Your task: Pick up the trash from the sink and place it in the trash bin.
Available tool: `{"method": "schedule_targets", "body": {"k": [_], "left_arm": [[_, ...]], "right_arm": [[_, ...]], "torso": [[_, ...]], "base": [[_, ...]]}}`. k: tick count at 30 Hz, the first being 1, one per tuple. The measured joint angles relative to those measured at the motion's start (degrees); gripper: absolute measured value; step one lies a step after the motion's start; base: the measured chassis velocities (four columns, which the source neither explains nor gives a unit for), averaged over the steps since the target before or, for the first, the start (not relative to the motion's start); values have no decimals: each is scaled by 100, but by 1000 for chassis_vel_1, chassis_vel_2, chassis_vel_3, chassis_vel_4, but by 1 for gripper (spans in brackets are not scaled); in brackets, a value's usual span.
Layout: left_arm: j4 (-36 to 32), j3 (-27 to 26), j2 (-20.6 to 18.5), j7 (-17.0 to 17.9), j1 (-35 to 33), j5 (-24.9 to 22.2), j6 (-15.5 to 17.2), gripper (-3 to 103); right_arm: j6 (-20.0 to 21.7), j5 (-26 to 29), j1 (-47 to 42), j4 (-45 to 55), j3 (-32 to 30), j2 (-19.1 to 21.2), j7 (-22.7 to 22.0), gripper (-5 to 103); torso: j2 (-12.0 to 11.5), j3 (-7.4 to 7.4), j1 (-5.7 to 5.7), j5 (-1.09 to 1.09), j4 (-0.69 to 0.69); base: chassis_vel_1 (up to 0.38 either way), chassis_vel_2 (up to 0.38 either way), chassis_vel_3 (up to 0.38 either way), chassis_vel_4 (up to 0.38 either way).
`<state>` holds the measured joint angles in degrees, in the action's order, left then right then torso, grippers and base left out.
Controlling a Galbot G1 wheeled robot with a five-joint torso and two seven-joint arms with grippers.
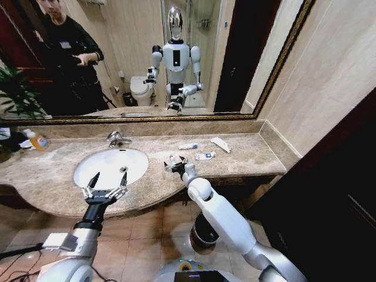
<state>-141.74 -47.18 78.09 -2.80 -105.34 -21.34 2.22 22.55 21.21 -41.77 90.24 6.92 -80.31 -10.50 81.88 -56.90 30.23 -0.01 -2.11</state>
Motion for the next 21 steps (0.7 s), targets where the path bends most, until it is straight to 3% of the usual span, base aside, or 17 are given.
{"method": "schedule_targets", "body": {"k": [3,4,6,9,13,21], "left_arm": [[0,0,0,0,0,0,0,100],[0,0,0,0,0,0,0,100],[0,0,0,0,0,0,0,100],[0,0,0,0,0,0,0,100],[0,0,0,0,0,0,0,100],[0,0,0,0,0,0,0,100]], "right_arm": [[0,-54,27,-101,10,-31,-1,89],[-8,-107,33,-185,10,-58,-2,79],[-12,-123,33,-207,10,-64,-2,79],[-43,-167,15,-289,-8,-86,5,64],[-50,-194,14,-335,-22,-96,6,54],[-90,-334,-17,-399,-36,-87,26,49]], "torso": [[0,0,0,1,0],[0,0,0,1,0],[0,0,0,1,0],[0,0,-1,1,0],[0,0,-1,1,0],[0,0,-1,1,0]], "base": [[0,0,0,0],[0,0,0,0],[0,0,0,0],[0,0,0,0],[0,0,0,0],[0,0,0,0]]}}
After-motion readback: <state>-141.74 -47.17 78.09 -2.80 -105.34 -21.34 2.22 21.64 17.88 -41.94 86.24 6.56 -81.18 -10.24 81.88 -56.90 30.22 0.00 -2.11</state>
